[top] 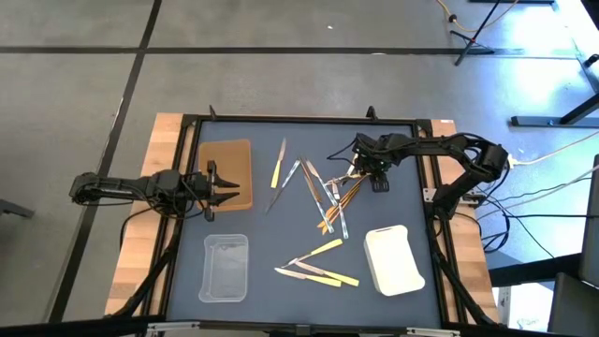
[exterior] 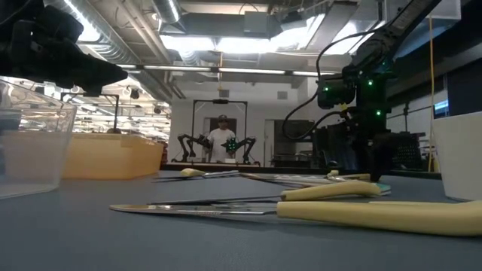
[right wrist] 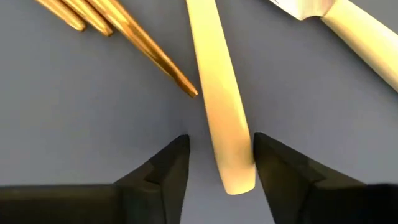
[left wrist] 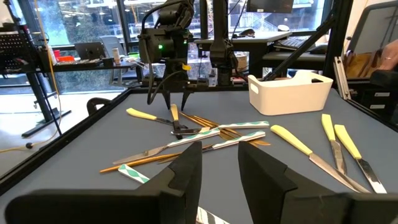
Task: Sort silverware by color (type)
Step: Put the yellow knife into the orange bin
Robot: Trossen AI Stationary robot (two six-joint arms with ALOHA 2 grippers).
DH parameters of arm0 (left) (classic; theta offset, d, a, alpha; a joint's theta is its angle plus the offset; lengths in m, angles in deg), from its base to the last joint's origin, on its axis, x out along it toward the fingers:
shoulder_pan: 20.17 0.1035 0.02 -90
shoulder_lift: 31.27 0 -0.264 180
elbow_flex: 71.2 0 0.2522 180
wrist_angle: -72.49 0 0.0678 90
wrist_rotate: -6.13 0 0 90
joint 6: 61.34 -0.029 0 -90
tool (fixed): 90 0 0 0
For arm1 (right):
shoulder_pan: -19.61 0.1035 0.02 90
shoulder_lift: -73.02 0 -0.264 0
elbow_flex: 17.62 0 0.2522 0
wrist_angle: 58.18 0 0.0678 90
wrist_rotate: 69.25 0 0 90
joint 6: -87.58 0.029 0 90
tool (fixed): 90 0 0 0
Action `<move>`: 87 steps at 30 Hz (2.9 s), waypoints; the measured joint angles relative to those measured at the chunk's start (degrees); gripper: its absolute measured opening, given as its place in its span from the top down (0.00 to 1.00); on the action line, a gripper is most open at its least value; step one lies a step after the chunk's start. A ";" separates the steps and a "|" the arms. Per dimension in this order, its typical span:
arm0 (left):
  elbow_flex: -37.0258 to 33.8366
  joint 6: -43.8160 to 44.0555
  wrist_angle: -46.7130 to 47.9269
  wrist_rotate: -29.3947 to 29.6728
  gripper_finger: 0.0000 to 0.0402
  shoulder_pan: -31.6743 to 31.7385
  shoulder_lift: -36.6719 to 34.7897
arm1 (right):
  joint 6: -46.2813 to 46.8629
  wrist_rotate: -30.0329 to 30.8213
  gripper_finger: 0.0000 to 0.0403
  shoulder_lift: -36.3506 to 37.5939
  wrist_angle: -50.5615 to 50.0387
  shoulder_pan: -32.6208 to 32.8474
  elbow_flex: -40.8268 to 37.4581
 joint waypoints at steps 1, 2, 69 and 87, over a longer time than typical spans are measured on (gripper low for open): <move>0.00 0.00 0.00 0.00 0.75 -0.02 0.00 | 0.00 0.07 0.61 0.00 -0.06 0.00 0.00; 0.00 0.00 0.00 0.00 0.75 -0.02 -0.01 | 0.01 0.04 0.63 0.00 -0.09 0.00 -0.02; 0.00 -0.02 0.02 0.00 0.75 0.00 0.00 | 2.86 12.22 0.86 -0.02 -29.98 13.64 21.39; 0.00 6.98 -12.48 5.83 0.75 -0.02 0.00 | -3.67 14.49 0.86 0.04 -23.80 21.15 31.67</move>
